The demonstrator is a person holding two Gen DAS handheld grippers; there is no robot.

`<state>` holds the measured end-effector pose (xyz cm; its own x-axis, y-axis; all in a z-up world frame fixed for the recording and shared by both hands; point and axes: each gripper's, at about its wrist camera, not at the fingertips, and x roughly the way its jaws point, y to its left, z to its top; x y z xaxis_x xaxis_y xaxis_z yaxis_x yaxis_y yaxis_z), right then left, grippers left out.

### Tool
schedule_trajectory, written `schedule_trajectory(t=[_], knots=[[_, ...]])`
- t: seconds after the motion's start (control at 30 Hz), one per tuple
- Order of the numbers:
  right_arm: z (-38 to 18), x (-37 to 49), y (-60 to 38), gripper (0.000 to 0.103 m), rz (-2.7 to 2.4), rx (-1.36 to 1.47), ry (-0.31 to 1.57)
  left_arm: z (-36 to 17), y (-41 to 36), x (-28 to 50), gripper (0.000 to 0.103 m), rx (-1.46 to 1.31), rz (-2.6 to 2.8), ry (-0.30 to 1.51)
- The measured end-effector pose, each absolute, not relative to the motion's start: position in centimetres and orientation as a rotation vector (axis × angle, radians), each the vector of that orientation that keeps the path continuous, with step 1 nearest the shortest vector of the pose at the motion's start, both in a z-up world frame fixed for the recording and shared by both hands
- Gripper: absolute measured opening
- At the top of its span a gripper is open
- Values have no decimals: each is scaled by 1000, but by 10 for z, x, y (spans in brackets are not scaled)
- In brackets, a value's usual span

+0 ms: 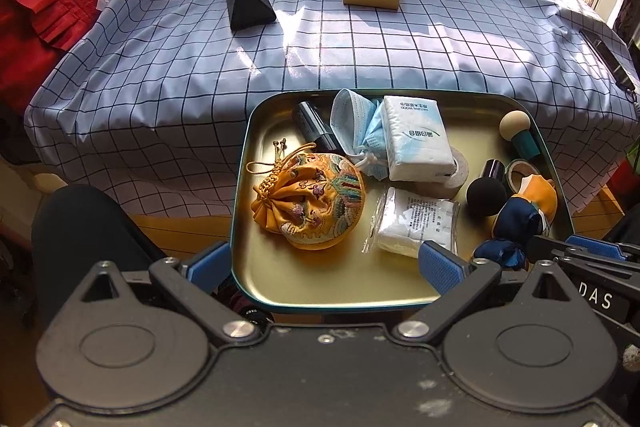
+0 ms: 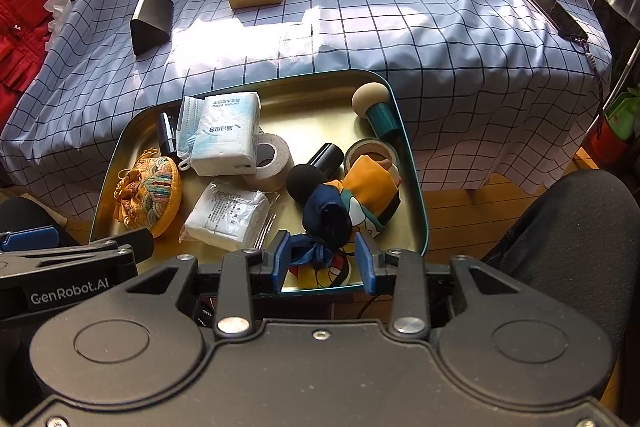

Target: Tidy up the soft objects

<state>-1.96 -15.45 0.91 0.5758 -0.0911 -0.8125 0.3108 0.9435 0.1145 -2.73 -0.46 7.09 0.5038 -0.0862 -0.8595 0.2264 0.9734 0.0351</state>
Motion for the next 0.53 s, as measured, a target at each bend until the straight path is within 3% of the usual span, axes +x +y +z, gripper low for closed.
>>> schedule_trajectory(t=[0.53], knots=[[7,-19,-155,38,-238,262,935,68,-5,-26,100,153,-195,1037]])
